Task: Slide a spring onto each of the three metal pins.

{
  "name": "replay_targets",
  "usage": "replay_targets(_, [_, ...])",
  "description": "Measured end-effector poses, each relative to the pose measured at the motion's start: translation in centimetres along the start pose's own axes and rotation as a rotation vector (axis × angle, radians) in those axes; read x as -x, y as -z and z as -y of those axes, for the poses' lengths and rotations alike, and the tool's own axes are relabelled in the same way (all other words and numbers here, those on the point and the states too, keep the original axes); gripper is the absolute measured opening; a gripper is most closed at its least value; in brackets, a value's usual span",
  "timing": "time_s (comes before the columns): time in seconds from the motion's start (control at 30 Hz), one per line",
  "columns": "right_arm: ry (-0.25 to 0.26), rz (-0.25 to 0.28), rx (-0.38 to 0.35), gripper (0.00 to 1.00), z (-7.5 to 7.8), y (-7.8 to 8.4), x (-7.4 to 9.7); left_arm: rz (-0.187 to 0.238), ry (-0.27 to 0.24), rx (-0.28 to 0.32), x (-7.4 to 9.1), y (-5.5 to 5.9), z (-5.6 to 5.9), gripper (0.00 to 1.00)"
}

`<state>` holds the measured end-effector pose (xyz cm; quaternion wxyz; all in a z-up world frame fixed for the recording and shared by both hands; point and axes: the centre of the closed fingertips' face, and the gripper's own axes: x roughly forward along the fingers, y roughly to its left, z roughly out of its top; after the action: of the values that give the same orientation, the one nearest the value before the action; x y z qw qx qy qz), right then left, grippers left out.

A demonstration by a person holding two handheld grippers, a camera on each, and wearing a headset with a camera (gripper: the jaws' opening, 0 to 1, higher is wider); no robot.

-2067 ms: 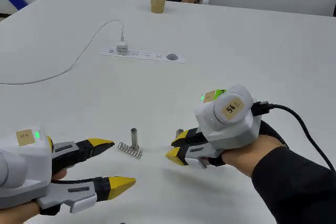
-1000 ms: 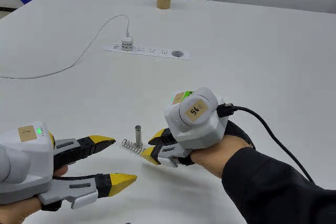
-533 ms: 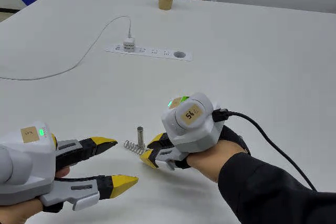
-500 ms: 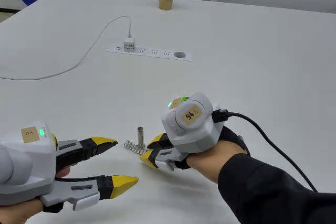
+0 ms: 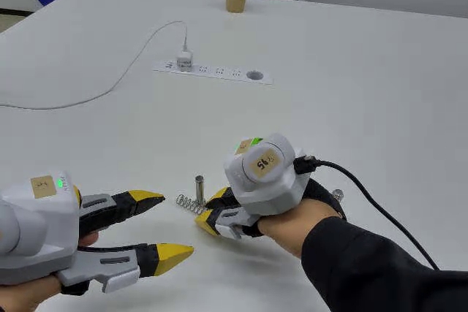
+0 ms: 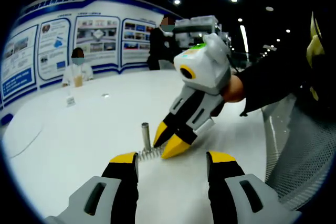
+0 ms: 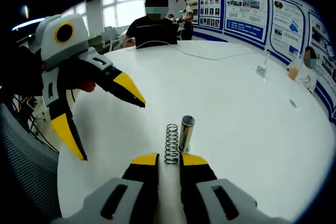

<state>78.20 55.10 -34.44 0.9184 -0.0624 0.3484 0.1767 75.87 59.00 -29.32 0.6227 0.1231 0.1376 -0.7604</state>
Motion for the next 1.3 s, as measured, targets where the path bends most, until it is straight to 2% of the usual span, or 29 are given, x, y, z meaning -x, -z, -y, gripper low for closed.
replay_targets(0.7, [-0.005, -0.002, 0.011, 0.12, -0.1, 0.2, -0.2, -0.004, -0.008, 0.000, 0.0, 0.0, -0.2, 0.53])
replay_targets(1.3, [-0.047, -0.033, 0.069, 0.12, -1.6, -0.3, 2.8, -0.004, 0.009, -0.017, -0.4, -0.2, 0.3, 0.52])
